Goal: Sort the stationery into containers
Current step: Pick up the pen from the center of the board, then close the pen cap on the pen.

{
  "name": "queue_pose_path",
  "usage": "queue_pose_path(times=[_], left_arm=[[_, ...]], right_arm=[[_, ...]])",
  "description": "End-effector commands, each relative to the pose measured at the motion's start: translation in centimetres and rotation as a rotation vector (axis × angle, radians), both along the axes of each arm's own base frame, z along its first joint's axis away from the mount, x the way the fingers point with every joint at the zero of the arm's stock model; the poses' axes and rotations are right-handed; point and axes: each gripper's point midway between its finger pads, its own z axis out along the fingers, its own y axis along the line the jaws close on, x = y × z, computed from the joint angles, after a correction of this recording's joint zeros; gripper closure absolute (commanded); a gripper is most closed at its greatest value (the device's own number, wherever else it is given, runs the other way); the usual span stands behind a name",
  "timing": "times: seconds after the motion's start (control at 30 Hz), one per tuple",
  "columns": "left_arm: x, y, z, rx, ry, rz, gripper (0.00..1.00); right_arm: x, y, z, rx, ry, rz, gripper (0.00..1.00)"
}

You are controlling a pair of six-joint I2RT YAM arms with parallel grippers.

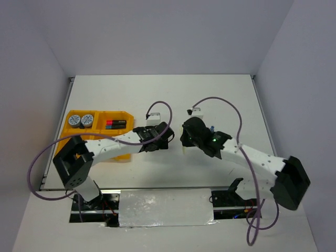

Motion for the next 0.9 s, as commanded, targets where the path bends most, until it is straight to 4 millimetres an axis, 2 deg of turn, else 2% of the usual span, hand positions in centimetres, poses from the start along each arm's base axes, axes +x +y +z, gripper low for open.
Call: queue_pose_path(times=[0.0,0.13,0.23,0.53,0.67,0.83,0.87], left_arm=[[1.7,-3.3,-0.9,-0.063,0.023,-0.044,0.11],[2.6,-3.6,-3.4,-0.04,0.074,-0.046,0.24],[3.1,-3.6,-4.4,-0.024,0.08,-0.041,0.26],[3.5,-3.2,-5.8,0.006,0.094,-0.03,0.32],[3.6,-2.8,-6.4,0.013,0.104,-0.028,0.41],[3.5,-2.6,-6.9,0.022,0.12,-0.024,0.43],[3.4,-2.6,-7.2,0.025,0.129,-0.027,0.47]], right_arm=[[-0.6,-0.9,1.6,0.022,-0.059,0.026,1.0],[-1.4,-1.7,1.1,0.003,-0.047,0.039,1.0],[-1.7,-1.7,1.5,0.028,-0.072,0.058,1.0],[-1.9,-1.8,1.7,0.04,-0.096,0.071,1.0],[-2.1,-1.9,1.5,0.05,-0.097,0.076,1.0],[-2.3,-2.0,1.8,0.055,-0.098,0.079,1.0],[-2.4,-2.0,2.2,0.065,-0.105,0.081,1.0]])
